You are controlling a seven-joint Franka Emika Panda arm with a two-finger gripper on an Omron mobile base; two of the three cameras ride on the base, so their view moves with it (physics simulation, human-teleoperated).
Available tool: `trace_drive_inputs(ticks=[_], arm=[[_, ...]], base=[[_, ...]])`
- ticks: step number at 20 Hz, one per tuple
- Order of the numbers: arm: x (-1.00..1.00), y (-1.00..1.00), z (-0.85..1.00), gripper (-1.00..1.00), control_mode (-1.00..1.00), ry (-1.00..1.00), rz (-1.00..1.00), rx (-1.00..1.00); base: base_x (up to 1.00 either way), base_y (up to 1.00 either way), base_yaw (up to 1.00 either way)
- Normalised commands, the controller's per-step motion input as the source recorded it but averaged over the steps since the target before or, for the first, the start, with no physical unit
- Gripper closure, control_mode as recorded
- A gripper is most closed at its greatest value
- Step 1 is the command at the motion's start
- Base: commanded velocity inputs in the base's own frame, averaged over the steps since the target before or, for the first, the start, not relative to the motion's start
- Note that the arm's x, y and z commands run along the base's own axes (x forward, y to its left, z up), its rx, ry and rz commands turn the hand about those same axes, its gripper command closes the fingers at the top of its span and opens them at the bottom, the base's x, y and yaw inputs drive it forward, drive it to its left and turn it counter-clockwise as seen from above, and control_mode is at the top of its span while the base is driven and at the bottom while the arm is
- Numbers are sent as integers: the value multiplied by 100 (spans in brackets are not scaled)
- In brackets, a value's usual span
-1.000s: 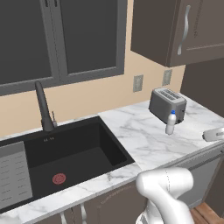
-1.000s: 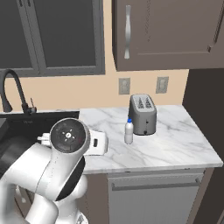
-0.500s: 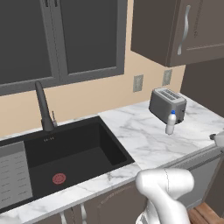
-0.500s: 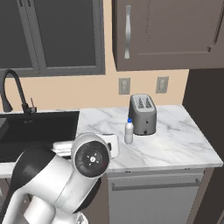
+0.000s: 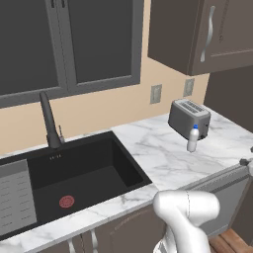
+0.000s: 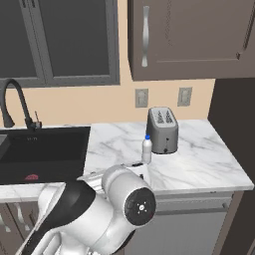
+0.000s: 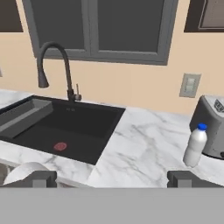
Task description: Take the bottled waters from the counter and place them in the freezer to freeze. Close the freezer door after placing the bottles.
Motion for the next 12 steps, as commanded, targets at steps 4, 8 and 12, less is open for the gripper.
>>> trace_drive_inputs(ticks=[4, 8, 12], arm=[[22, -2, -50, -100, -100, -20, 5, 2], [29, -1, -47, -100, -100, -24, 3, 4], [36, -7, -45, -100, -100, -15, 4, 6]], base=[[0, 0, 0], [0, 0, 0], [0, 0, 0]])
